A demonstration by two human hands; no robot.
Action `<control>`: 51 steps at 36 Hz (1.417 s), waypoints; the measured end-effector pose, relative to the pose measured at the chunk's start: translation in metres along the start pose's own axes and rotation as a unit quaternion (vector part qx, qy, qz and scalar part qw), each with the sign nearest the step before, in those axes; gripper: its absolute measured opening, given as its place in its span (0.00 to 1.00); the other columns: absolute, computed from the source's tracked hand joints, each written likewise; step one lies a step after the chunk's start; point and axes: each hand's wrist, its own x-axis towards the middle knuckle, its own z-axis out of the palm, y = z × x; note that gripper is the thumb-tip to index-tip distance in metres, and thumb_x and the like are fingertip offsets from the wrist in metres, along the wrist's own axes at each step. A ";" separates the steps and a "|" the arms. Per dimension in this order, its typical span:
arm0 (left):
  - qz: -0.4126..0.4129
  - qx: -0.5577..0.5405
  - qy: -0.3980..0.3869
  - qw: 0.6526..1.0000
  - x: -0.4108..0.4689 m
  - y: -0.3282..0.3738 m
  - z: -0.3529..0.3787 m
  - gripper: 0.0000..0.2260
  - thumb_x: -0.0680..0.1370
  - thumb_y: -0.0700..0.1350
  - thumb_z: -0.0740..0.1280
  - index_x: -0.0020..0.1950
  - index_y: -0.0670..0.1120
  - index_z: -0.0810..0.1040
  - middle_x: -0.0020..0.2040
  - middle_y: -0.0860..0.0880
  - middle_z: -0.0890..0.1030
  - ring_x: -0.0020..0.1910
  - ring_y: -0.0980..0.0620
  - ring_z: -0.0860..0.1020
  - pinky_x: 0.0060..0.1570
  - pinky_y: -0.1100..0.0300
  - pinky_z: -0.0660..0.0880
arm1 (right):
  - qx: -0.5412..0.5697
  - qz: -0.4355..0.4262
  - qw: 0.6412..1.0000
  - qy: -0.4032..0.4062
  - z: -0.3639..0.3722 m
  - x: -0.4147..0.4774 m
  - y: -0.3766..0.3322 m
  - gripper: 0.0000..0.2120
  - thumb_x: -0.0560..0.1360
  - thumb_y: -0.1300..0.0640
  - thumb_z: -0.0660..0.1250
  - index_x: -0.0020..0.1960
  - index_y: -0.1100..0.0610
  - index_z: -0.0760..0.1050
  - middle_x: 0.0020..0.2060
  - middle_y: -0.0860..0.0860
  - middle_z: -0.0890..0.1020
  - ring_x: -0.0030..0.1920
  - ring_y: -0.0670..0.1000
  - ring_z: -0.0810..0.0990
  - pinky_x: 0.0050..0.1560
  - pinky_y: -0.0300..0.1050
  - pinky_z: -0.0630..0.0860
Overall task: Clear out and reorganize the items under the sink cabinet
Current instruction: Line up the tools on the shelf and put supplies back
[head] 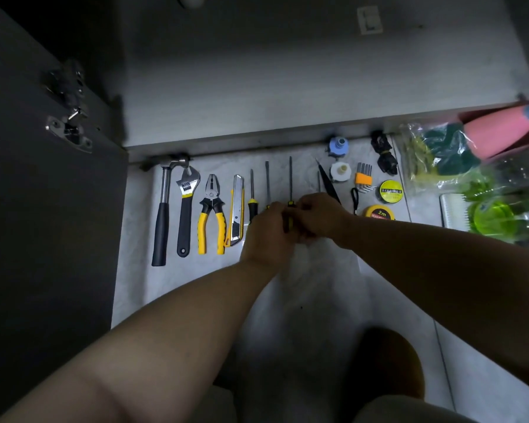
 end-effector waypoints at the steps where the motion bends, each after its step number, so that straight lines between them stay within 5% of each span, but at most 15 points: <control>1: 0.010 0.013 -0.004 1.000 0.001 -0.002 -0.004 0.11 0.76 0.46 0.73 0.56 0.47 0.79 0.45 0.52 0.81 0.46 0.51 0.81 0.41 0.57 0.75 | -0.007 0.000 1.000 0.006 0.001 0.001 0.000 0.19 0.79 0.47 0.69 0.47 0.65 0.80 0.38 0.61 0.85 0.37 0.57 0.86 0.40 0.49 0.83; 7: 0.089 0.186 0.023 0.978 0.005 -0.027 -0.029 0.18 0.73 0.58 0.73 0.59 0.53 0.76 0.55 0.53 0.73 0.56 0.51 0.75 0.46 0.54 0.76 | -0.168 0.001 0.984 0.055 0.008 0.010 0.001 0.18 0.80 0.48 0.65 0.35 0.56 0.72 0.32 0.51 0.75 0.38 0.52 0.78 0.34 0.42 0.70; 13: 0.153 0.276 0.047 0.948 0.004 -0.047 -0.045 0.30 0.65 0.60 0.77 0.65 0.53 0.76 0.56 0.51 0.72 0.56 0.47 0.70 0.52 0.53 0.70 | -0.204 0.008 0.978 0.047 0.025 0.017 -0.001 0.12 0.76 0.48 0.70 0.41 0.53 0.73 0.36 0.51 0.77 0.41 0.53 0.81 0.38 0.44 0.75; 20: 0.164 0.314 0.030 0.935 0.007 -0.049 -0.045 0.40 0.64 0.62 0.77 0.73 0.52 0.72 0.68 0.52 0.73 0.68 0.48 0.65 0.61 0.52 0.67 | -0.204 0.003 0.975 0.082 0.038 0.015 -0.001 0.08 0.77 0.52 0.68 0.51 0.53 0.71 0.46 0.51 0.77 0.46 0.52 0.77 0.44 0.47 0.75; 29: 0.166 0.347 0.003 0.923 0.007 -0.047 -0.042 0.36 0.66 0.61 0.76 0.71 0.52 0.74 0.67 0.54 0.75 0.69 0.47 0.65 0.62 0.51 0.66 | -0.204 -0.023 0.973 0.102 0.035 0.009 -0.002 0.10 0.79 0.53 0.67 0.56 0.57 0.71 0.48 0.54 0.77 0.49 0.55 0.77 0.44 0.46 0.71; 41: 0.155 0.346 -0.002 0.925 0.005 -0.046 -0.039 0.34 0.70 0.58 0.75 0.74 0.51 0.71 0.67 0.53 0.76 0.70 0.46 0.66 0.63 0.52 0.64 | -0.195 -0.027 0.970 0.143 0.025 -0.003 -0.001 0.11 0.79 0.52 0.65 0.58 0.57 0.71 0.52 0.55 0.79 0.52 0.56 0.80 0.49 0.52 0.78; 46: 0.154 0.346 -0.003 0.925 0.006 -0.045 -0.039 0.34 0.70 0.59 0.75 0.74 0.52 0.71 0.66 0.53 0.75 0.69 0.47 0.66 0.64 0.53 0.64 | -0.223 0.034 0.958 0.176 0.008 -0.010 0.009 0.23 0.78 0.52 0.65 0.69 0.58 0.65 0.56 0.57 0.79 0.56 0.61 0.81 0.54 0.57 0.80; 51: 0.150 0.342 -0.004 0.927 0.006 -0.046 -0.038 0.34 0.70 0.60 0.75 0.73 0.52 0.71 0.66 0.53 0.75 0.69 0.48 0.66 0.64 0.54 0.64 | -0.249 0.070 0.955 0.143 0.006 -0.010 0.018 0.14 0.80 0.55 0.63 0.63 0.60 0.69 0.57 0.59 0.80 0.57 0.62 0.80 0.48 0.52 0.75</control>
